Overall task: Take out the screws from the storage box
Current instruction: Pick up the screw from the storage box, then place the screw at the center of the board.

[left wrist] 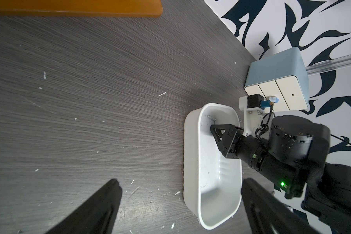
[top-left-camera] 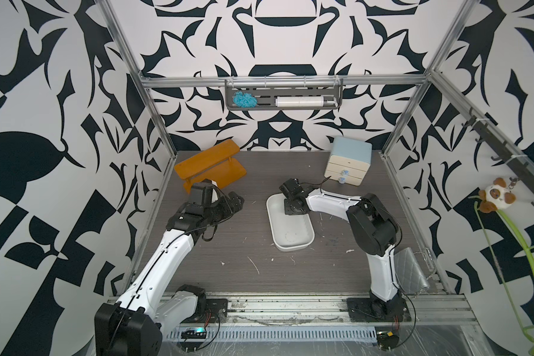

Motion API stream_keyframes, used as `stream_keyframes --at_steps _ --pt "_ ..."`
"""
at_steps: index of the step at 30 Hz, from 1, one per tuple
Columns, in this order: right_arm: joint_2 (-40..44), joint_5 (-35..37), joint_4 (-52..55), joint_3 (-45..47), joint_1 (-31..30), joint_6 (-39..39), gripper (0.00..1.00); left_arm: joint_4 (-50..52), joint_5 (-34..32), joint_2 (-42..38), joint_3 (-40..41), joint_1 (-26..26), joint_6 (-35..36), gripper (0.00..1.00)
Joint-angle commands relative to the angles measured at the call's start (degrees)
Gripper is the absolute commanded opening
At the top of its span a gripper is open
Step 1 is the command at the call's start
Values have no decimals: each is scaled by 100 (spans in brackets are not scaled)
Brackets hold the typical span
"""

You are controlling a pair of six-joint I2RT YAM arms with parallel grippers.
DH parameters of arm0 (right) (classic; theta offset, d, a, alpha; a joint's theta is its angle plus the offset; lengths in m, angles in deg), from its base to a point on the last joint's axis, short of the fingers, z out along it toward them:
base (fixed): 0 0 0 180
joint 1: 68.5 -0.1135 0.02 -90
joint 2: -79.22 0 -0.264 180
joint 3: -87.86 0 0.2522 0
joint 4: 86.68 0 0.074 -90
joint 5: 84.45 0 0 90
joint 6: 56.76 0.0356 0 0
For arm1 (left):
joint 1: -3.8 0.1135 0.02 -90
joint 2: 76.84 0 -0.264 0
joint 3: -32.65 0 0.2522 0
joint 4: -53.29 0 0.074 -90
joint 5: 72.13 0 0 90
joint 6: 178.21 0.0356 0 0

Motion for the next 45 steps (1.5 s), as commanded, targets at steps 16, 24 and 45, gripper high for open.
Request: stream_keyframes --at_steps 16,24,45 --pt "771 -233 -187 217 24 11 0 -91 58 12 58 20 70 99" --pt "2177 307 -224 845 159 -57 0 -86 48 -3 65 24 72 99" --pt "2328 -100 -1002 2572 1742 -115 0 -128 149 140 84 23 48 99"
